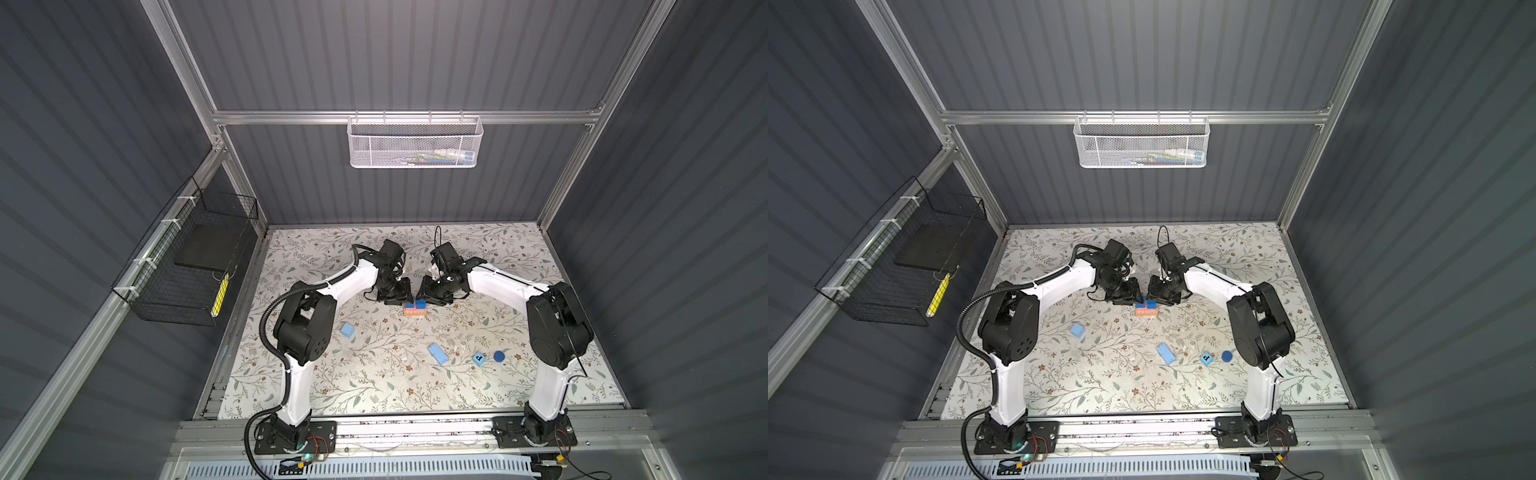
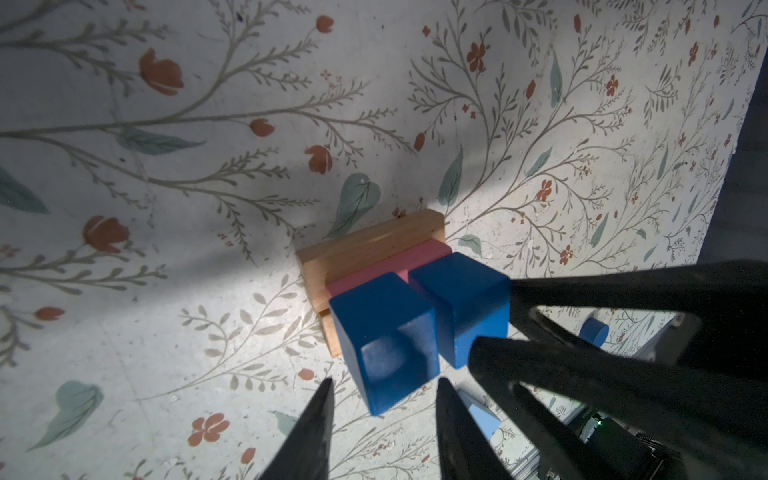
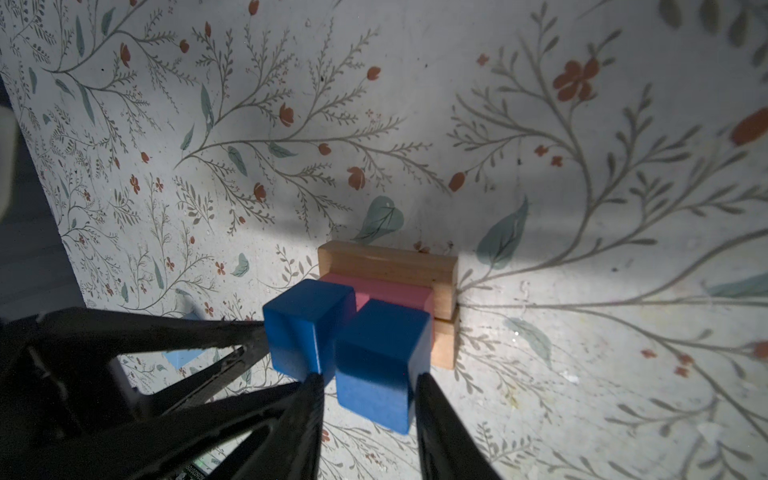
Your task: Build the wood block tower
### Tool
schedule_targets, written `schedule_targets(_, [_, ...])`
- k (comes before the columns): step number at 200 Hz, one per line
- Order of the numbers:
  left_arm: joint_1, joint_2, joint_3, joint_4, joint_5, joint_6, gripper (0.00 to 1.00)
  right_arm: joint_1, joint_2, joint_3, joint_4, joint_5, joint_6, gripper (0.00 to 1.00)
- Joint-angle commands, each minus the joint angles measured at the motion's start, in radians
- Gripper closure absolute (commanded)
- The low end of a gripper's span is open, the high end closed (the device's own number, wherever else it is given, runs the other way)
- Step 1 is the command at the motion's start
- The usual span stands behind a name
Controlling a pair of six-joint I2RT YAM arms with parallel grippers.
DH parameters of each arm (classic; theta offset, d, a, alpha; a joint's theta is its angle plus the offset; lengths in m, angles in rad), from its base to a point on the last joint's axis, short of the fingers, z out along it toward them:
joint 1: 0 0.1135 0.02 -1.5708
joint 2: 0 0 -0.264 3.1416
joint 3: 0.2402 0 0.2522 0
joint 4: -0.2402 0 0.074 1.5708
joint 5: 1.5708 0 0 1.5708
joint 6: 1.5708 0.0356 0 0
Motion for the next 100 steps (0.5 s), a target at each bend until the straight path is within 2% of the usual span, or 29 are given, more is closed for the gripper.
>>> schedule_targets(1, [-0.008,0.011,0.035,-0.018,0.022,0.000,0.60,-0.004,0.020,-0.006,0.005,-0.007,0.005,0.62])
schedule_targets(100, [-0.009,0.011,0.034,-0.013,0.029,-0.004,0.63,-0.004,0.026,-0.005,0.009,-0.008,0.008,0.64])
